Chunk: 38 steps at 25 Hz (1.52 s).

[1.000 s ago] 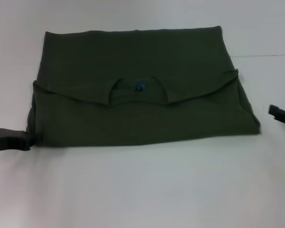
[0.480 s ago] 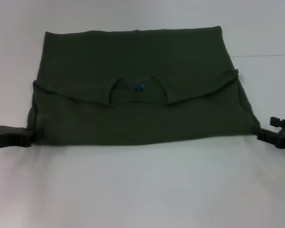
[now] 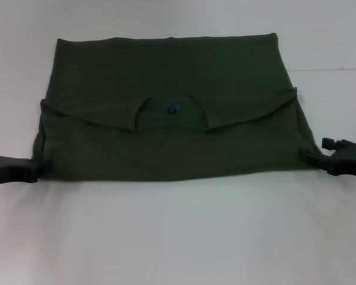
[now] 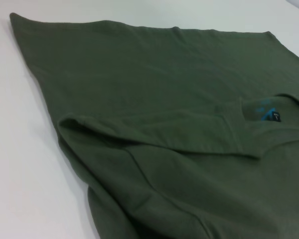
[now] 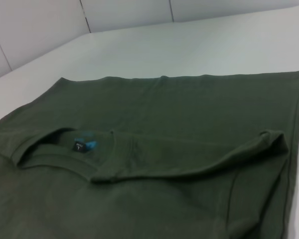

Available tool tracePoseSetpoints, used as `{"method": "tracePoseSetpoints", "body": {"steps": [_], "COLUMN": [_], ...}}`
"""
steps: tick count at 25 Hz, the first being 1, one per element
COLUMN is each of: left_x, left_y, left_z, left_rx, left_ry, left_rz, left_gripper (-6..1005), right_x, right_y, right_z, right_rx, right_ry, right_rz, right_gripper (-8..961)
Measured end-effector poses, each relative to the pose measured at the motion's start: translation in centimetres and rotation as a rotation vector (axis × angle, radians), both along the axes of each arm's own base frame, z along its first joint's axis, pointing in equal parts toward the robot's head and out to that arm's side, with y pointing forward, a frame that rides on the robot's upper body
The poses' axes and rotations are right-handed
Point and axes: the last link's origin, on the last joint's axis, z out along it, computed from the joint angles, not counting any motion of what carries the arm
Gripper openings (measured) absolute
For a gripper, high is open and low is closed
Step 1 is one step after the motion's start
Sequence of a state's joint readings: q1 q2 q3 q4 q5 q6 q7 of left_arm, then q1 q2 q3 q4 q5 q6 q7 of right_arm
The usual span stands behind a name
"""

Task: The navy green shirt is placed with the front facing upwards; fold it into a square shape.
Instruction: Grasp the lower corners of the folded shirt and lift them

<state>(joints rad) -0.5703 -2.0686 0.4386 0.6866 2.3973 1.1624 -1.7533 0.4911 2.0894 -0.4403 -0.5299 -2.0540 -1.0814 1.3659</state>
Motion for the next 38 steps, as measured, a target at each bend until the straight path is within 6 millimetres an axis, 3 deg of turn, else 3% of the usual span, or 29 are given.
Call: {"method": "tracePoseSetpoints", "body": {"steps": [6,19,25,29,38], "left_x": [0.1,0.3,0.3,0.2,0.0], "left_y": [0.1,0.3,0.2,0.0,-1.8], "left_z": [0.0,0.1,0.0,0.1,-0.1], "left_rx": [0.003,0.008,0.004,0.001,-0.068], "left_ry": [0.002,-0.001,0.002,0.012,0.04], "left_rz": [-0.002,-0.01,-0.017,-0.03,-0.157], "left_gripper": [46,43,43,43,42], "right_x": [-0.2,-0.4,-0.4,-0.2,0.2], "right_y": [0.4,0.7,0.8,0.5,-1.3], "right_z": [-0.6,-1.0,-1.0,-0.8,-0.4], "right_rx": [-0.012,-0.035,-0.034,-0.032,-0.048], "right_ry": [0.002,-0.019,-0.021,-0.027,-0.027], "right_rz": [-0.013,-0.019,-0.018,-0.009,0.054], "right_gripper": [780,526,277,57,42]}}
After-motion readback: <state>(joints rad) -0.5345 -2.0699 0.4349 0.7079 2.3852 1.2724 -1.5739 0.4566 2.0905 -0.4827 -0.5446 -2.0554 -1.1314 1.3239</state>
